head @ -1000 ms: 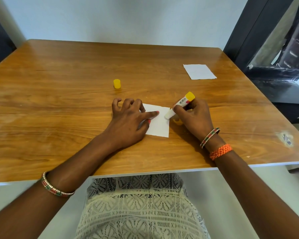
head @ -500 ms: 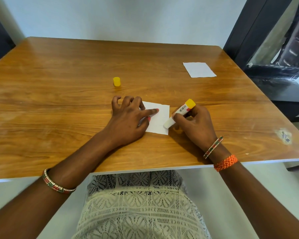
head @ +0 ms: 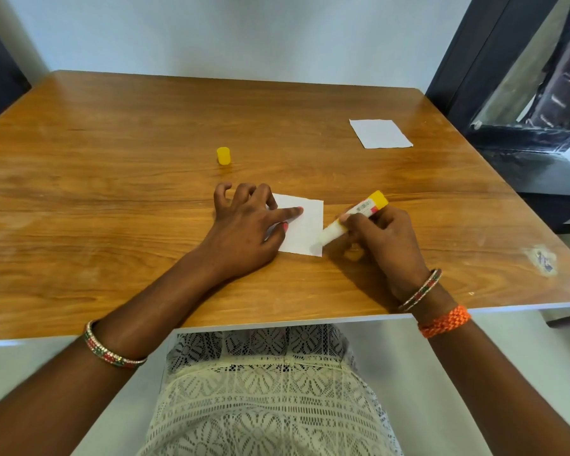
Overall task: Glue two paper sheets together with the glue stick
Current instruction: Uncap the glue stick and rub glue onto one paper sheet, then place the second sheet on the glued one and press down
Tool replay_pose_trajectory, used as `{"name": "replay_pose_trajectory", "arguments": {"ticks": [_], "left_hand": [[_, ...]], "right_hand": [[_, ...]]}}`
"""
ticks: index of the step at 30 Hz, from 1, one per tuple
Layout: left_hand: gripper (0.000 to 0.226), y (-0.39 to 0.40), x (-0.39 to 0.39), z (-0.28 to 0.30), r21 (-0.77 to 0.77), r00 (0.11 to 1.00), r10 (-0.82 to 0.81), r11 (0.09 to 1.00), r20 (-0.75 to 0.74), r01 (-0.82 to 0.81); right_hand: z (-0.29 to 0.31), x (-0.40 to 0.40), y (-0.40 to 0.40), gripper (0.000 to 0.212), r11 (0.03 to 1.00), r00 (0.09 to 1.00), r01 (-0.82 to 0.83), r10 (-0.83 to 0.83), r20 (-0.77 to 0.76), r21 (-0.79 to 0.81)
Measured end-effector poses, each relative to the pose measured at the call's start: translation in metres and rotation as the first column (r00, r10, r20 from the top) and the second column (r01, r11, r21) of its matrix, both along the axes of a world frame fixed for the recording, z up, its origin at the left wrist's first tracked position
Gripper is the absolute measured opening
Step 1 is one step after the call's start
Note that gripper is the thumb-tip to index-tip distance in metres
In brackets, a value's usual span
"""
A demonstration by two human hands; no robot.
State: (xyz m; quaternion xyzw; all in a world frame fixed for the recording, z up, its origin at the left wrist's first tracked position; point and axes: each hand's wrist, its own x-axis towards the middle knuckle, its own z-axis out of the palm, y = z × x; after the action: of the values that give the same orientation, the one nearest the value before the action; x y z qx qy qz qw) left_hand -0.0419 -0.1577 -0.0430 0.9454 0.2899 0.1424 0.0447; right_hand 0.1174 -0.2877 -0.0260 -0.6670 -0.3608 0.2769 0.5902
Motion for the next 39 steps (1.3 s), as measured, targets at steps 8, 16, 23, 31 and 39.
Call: {"name": "replay_pose_trajectory", "arguments": {"ticks": [8, 16, 23, 31, 39], "left_hand": [[0.049, 0.002, 0.001, -0.005, -0.033, 0.994, 0.103, 0.994, 0.039, -0.102], [0.034, 0.01, 0.003, 0.001, -0.056, 0.935, 0.246, 0.969, 0.255, -0.24], [0.025, 0.059, 0.02, 0.049, -0.218, 0.863, 0.316, 0.944, 0.395, -0.246], [0.021, 0.109, 0.029, 0.031, -0.375, 0.692, 0.487, 0.869, 0.533, -0.323], [0.018, 0.115, 0.024, 0.022, -0.222, 0.652, 0.486, 0.866, 0.582, -0.447]], "right_hand": [[0.019, 0.023, 0.011, 0.018, 0.99, 0.841, 0.045, 0.036, -0.54, 0.135], [0.016, 0.025, 0.053, 0.038, 0.99, 0.763, -0.05, 0.121, -0.635, 0.129], [0.03, 0.018, 0.119, 0.04, 0.978, 0.935, -0.104, 0.157, -0.317, 0.179], [0.003, 0.015, 0.18, 0.042, 0.982, 0.977, -0.172, 0.18, -0.112, 0.075], [-0.006, 0.013, 0.191, 0.048, 0.975, 0.975, -0.218, 0.216, 0.047, 0.04]]}}
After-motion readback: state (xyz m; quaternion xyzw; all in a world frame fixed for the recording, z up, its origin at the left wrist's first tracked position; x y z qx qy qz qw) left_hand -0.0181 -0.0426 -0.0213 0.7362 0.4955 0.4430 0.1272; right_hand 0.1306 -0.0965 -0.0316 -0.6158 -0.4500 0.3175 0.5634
